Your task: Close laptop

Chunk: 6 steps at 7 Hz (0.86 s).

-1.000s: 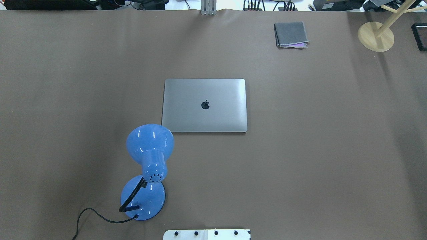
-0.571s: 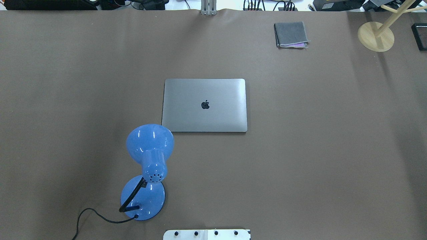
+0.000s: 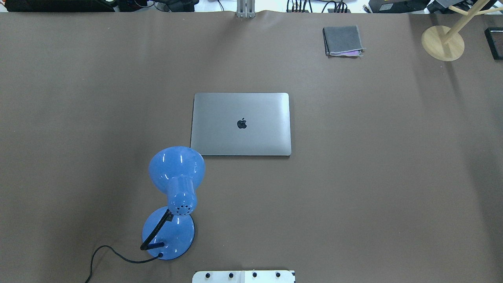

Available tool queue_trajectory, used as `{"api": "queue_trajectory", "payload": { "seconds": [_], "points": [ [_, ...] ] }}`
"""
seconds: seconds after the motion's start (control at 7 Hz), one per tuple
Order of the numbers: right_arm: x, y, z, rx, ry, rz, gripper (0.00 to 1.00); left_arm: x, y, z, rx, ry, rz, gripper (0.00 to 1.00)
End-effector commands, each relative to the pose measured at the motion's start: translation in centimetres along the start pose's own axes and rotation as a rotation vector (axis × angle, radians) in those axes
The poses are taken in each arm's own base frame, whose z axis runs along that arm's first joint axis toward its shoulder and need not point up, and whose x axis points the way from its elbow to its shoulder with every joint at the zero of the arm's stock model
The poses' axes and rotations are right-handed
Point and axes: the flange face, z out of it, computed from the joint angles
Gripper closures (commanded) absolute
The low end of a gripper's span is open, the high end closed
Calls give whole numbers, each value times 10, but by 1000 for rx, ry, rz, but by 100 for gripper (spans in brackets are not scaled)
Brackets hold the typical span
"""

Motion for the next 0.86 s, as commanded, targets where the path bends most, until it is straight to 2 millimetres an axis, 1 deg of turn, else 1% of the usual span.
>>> {"api": "queue_trajectory", "payload": {
  "seconds": [0.0,0.71],
  "points": [
    [-2,3,2,0,-25,2,0,-1,-2,0,13,-8,11,2],
    [-2,4,3,-1,-25,1,0,-5,5,4,4,-9,1,2]
  ]
}}
